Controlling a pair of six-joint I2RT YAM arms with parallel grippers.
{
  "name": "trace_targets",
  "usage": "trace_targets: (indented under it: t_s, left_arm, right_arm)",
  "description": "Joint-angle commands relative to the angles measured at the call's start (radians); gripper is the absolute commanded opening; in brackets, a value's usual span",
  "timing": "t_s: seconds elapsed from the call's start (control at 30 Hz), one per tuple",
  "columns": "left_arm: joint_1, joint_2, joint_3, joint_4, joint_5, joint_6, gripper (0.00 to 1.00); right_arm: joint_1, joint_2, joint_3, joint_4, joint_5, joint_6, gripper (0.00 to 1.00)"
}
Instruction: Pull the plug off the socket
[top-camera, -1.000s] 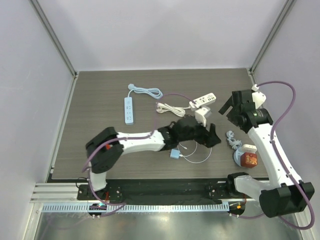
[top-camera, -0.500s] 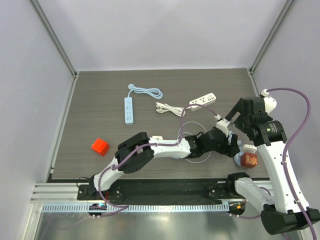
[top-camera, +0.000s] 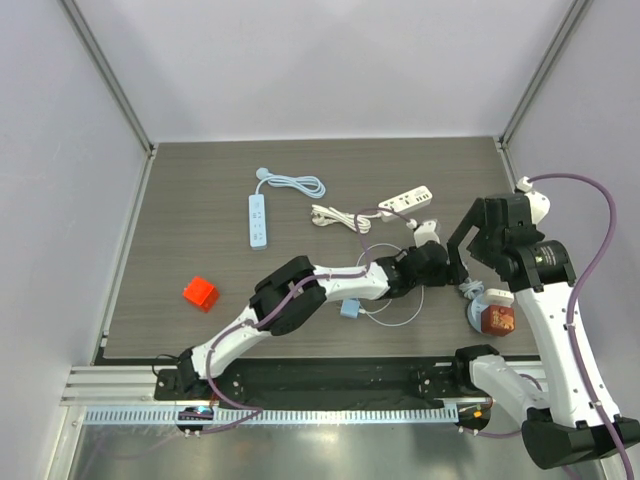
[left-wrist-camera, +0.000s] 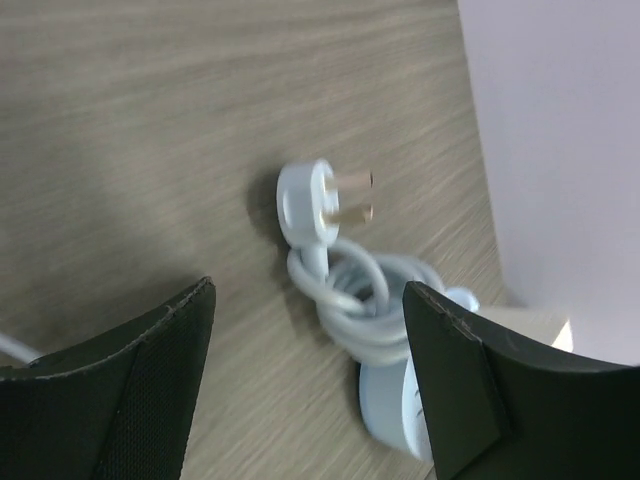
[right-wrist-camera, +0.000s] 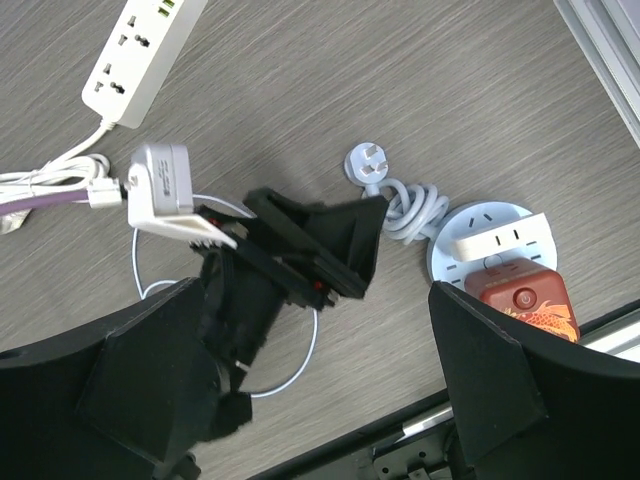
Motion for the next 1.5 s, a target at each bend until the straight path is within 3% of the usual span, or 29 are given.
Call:
trace_targets:
  t_s: [0.0,0.27,0.57,0.83,1.0,1.33,1.43,1.47]
  left_arm:
    - [0.027,0.038,0.069,0.012,0.040,-0.068,0.76]
    - [0.059,0.145,0.164,0.033,0.349,-0.121,0.69]
    - [0.051,0.155,0.149,0.046,0.456,-0.178,0.66]
    - [0.073,0.213,0.250,0.037,0.442,-0.174,0.29]
    - [0.090,0.178,0.198,0.039,0.429,-0.154,0.00]
    - [0.168,-0.066,-0.070,-0.024,0.380,0.036,0.00]
    - [0.180,-0.114,-0.092,-0.038,0.440,0.096,0.00]
    - [0.182,-0.123,-0.097,-0.043,0.461,0.107,0.05]
  right_arm:
    - [0.006,0.019,0.054,0.006,-0.014,-0.035,1.00]
    - [0.006,0.060,0.074,0.013,-0.027,-0.039,1.00]
    - [0.006,0.109,0.116,0.015,-0.030,-0.053,1.00]
    - [0.006,0.108,0.108,0.013,-0.099,-0.059,1.00]
    - [0.006,0.094,0.091,0.012,-0.115,-0.050,1.00]
    - [0.006,0.108,0.053,0.036,-0.104,-0.032,1.00]
    - [0.006,0.114,0.019,0.041,-0.057,-0.033,1.00]
    - [0.007,0.117,0.001,0.041,-0.009,-0.030,1.00]
